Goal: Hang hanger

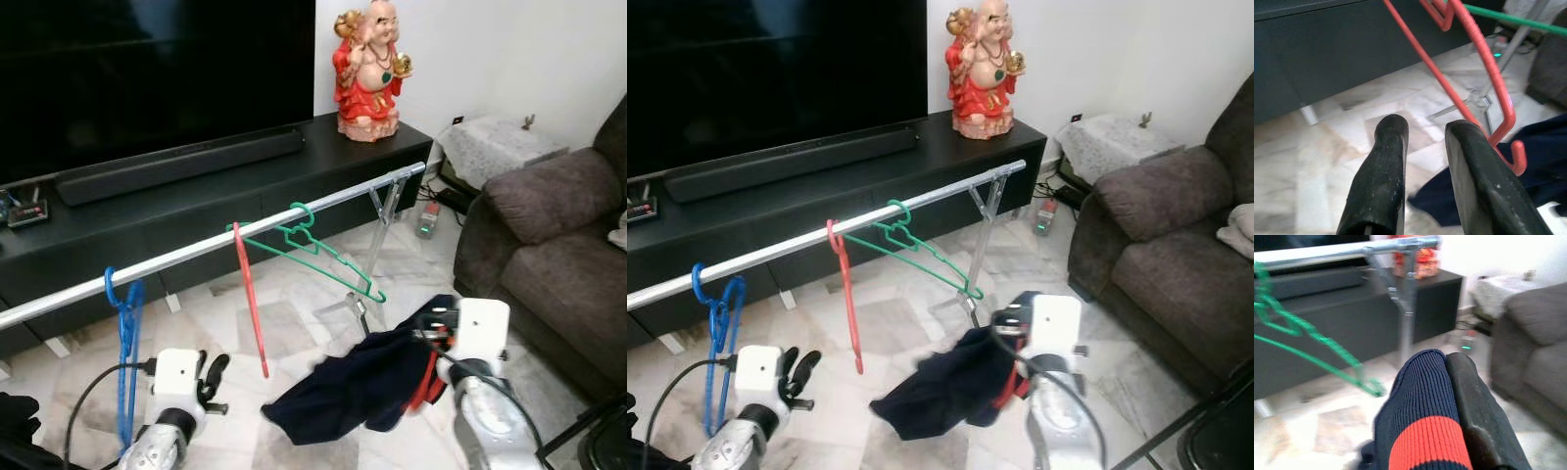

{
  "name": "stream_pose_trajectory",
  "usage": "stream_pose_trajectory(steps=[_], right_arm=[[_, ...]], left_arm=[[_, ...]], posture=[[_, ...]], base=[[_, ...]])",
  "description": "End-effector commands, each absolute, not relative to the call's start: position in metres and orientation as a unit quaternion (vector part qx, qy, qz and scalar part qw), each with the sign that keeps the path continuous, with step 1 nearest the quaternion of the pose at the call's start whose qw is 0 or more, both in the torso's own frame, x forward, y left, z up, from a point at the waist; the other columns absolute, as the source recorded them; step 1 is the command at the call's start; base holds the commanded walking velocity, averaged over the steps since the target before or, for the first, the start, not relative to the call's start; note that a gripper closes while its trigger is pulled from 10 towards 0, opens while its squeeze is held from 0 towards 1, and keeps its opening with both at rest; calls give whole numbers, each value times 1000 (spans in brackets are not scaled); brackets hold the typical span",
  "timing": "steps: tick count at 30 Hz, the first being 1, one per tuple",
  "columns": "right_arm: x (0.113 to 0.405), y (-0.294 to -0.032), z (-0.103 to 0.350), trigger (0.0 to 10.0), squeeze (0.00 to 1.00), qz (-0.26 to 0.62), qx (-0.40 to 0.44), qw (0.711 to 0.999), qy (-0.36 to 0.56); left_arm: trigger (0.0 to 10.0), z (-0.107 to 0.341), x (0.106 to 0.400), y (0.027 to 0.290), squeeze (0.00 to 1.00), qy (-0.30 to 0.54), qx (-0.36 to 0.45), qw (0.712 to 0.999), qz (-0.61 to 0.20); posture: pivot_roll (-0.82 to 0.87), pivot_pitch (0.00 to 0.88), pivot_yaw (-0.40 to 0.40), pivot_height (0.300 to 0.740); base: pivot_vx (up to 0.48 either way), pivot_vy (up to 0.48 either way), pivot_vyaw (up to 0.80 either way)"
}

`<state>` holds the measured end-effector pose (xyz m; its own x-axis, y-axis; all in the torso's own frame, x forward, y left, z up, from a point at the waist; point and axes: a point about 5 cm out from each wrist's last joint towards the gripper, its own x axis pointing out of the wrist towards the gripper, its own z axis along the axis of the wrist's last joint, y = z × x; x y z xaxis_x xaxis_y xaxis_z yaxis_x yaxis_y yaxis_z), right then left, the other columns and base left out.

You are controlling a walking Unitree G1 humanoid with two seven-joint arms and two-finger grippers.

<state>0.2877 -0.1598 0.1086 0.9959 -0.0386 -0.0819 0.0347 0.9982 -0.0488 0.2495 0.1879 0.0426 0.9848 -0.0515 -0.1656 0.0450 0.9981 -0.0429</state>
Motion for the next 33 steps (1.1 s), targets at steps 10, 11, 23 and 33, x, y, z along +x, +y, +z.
stream_pose_trajectory(steps=[10, 11, 23, 33], right_arm=[[290, -160, 114, 10000, 0, -11, -27, 999, 31], [290, -160, 114, 10000, 0, -11, -28, 999, 32], [290, -162, 114, 10000, 0, -15, -27, 999, 34], [290, -162, 113, 10000, 0, -17, -28, 999, 36]], left_arm=[[10000, 41, 248, 189, 0, 86, -26, 996, -18], [10000, 41, 248, 189, 0, 86, -26, 996, -18], [10000, 42, 248, 189, 0, 82, -31, 996, -17], [10000, 42, 247, 189, 0, 81, -33, 996, -17]], posture=[[30, 28, 38, 740], [30, 28, 38, 740], [31, 28, 38, 740], [33, 30, 40, 740]], base=[[0, 0, 0], [0, 0, 0], [0, 0, 0], [-205, 0, 0]])
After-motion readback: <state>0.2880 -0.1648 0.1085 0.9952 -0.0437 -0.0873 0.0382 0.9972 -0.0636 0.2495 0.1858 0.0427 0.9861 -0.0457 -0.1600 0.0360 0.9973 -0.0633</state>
